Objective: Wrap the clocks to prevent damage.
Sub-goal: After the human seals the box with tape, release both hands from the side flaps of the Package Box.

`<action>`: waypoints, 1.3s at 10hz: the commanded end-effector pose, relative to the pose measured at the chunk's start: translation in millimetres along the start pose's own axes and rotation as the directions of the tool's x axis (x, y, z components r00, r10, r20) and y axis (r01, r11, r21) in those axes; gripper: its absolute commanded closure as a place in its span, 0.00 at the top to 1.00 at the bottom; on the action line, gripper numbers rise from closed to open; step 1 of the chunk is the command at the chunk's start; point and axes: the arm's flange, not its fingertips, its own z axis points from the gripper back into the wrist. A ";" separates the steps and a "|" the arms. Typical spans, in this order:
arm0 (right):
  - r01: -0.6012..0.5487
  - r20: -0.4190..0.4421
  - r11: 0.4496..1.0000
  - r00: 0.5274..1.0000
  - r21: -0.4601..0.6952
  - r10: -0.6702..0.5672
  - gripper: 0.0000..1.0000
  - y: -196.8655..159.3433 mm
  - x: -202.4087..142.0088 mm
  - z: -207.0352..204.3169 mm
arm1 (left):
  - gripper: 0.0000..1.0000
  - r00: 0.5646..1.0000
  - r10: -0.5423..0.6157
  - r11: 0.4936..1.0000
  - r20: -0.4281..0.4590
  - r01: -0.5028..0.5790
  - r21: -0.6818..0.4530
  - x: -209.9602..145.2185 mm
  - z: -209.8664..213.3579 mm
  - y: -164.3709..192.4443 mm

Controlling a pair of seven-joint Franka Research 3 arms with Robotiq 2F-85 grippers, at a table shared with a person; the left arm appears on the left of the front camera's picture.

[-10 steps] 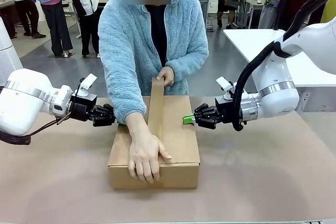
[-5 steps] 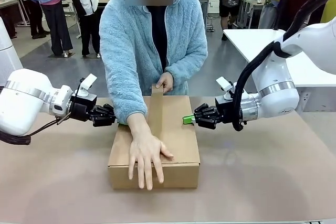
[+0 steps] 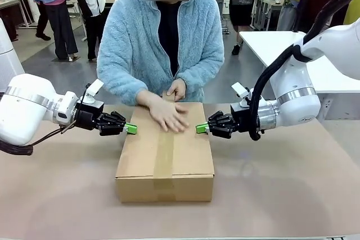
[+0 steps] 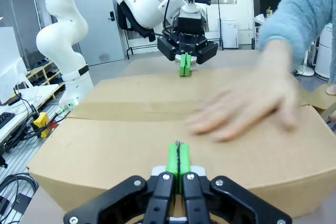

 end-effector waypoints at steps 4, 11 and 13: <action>0.004 -0.005 1.000 1.000 -0.005 -0.004 0.01 -0.3 -1.8 -1.0 | 0.00 1.000 -0.004 1.000 -0.005 0.004 0.000 -1.4 -1.4 -0.1; 0.004 -0.005 1.000 1.000 -0.005 -0.004 0.01 -0.3 -1.8 -1.0 | 0.00 1.000 -0.004 1.000 -0.005 0.004 0.000 -1.4 -1.4 -0.1; 0.004 -0.005 1.000 1.000 -0.005 -0.004 0.01 -0.3 -1.8 -1.0 | 0.00 1.000 -0.004 1.000 -0.005 0.004 0.000 -1.4 -1.4 -0.1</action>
